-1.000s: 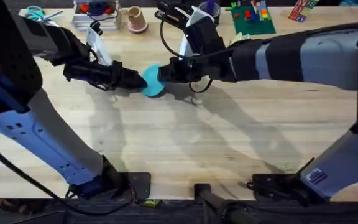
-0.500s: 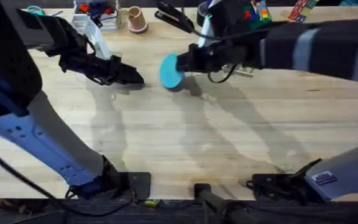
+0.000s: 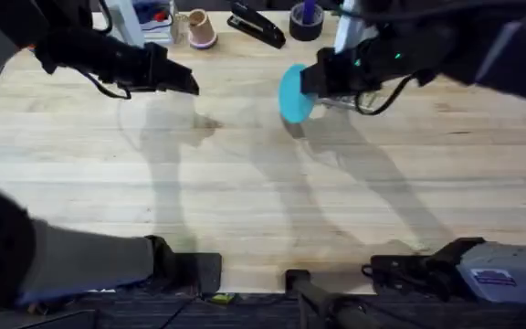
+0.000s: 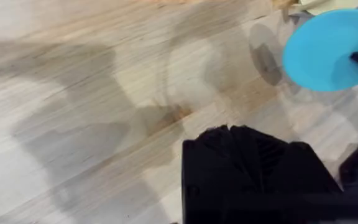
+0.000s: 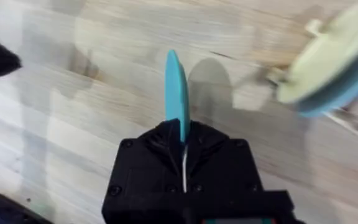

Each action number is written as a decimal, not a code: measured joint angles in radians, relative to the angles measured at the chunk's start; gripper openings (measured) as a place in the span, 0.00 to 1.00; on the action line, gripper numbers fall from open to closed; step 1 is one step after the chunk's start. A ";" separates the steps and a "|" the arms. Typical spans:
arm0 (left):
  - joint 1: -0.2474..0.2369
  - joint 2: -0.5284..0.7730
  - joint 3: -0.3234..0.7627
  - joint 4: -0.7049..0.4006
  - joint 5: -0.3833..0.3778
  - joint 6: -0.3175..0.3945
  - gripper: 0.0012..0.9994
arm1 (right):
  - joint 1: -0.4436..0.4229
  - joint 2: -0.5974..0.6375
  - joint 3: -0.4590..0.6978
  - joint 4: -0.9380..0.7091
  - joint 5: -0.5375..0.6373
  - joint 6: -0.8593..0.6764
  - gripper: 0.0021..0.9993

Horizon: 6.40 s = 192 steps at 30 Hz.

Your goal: Pick up the plates from the table one by one and place each into a slot on the dish rack.

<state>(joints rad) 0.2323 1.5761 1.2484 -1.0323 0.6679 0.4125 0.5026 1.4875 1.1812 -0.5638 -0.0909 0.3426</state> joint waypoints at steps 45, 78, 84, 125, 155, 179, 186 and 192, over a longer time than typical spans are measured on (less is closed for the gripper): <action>-0.398 -0.244 0.115 0.003 -0.433 -0.170 1.00 | 0.000 0.010 0.601 -0.798 0.601 0.330 0.03; -0.398 -0.244 0.115 0.003 -0.433 -0.170 1.00 | -0.073 0.213 0.604 -0.724 0.622 0.461 0.03; -0.398 -0.244 0.115 0.003 -0.434 -0.170 1.00 | -0.107 0.252 0.604 -0.715 0.612 0.451 0.03; -0.398 -0.244 0.115 0.004 -0.434 -0.170 1.00 | -0.179 0.450 0.604 -0.600 0.448 0.322 0.03; -0.398 -0.244 0.115 0.003 -0.434 -0.170 1.00 | -0.180 0.450 0.607 -0.600 0.449 0.319 0.15; -0.398 -0.244 0.115 0.004 -0.434 -0.170 1.00 | -0.180 0.450 0.926 -0.871 0.449 0.315 0.54; -0.398 -0.244 0.115 0.004 -0.434 -0.170 1.00 | -0.179 0.449 0.950 -0.970 0.449 0.311 0.86; -0.398 -0.244 0.115 0.003 -0.434 -0.170 1.00 | -0.173 0.397 0.950 -1.005 0.449 0.311 0.87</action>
<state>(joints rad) -0.1658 1.3319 1.3632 -1.0290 0.2344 0.2420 0.3301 1.8850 2.1307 -1.5686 0.3576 0.6540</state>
